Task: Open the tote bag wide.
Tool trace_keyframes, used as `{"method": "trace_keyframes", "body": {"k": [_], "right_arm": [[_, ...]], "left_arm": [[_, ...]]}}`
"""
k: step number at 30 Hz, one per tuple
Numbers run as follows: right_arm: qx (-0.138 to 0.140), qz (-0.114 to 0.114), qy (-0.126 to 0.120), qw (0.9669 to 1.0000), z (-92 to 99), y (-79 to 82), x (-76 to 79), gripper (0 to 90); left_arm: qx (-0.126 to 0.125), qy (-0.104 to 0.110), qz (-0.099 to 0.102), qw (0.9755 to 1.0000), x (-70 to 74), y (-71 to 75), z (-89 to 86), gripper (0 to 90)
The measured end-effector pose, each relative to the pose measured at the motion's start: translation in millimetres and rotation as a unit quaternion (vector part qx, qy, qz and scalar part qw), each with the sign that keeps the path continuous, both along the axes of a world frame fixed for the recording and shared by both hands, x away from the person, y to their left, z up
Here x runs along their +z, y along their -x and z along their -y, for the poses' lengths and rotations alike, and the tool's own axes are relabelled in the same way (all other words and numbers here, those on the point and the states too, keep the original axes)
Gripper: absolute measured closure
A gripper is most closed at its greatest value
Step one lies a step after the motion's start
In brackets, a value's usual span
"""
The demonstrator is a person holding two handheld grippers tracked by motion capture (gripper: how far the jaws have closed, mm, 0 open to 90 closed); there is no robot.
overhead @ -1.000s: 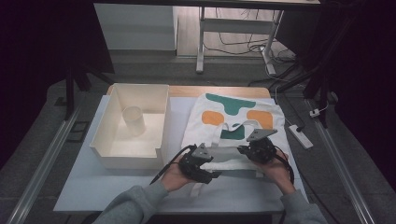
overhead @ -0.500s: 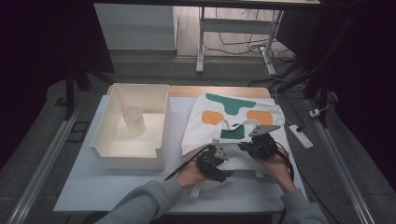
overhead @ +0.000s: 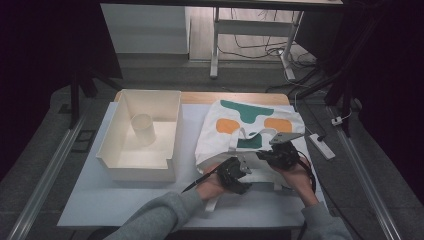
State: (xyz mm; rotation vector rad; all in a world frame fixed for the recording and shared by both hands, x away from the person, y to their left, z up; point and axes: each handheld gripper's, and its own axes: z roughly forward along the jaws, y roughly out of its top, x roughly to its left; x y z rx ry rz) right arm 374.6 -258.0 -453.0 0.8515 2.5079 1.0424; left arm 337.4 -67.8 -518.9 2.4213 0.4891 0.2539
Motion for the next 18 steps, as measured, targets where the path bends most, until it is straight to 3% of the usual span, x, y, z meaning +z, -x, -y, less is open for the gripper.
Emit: {"method": "trace_keyframes", "body": {"k": [7,9,13,18], "right_arm": [[0.003,0.004,0.0,1.0,1.8,-0.1,0.9,87.4],[0.003,0.004,0.0,1.0,2.0,0.0,1.1,87.4],[0.002,0.005,-0.002,1.0,2.1,0.1,1.3,87.4],[0.002,0.007,-0.002,1.0,2.4,0.2,2.0,87.4]], "left_arm": [[-0.007,-0.001,0.021,0.9998,4.4,2.9,-3.0,67.8],[-0.007,0.003,0.012,0.9999,3.8,-0.3,-5.2,73.1],[-0.012,-0.005,0.029,0.9995,3.9,0.6,-5.8,84.8],[-0.024,-0.004,0.032,0.9992,6.1,2.1,-7.7,86.6]]}}
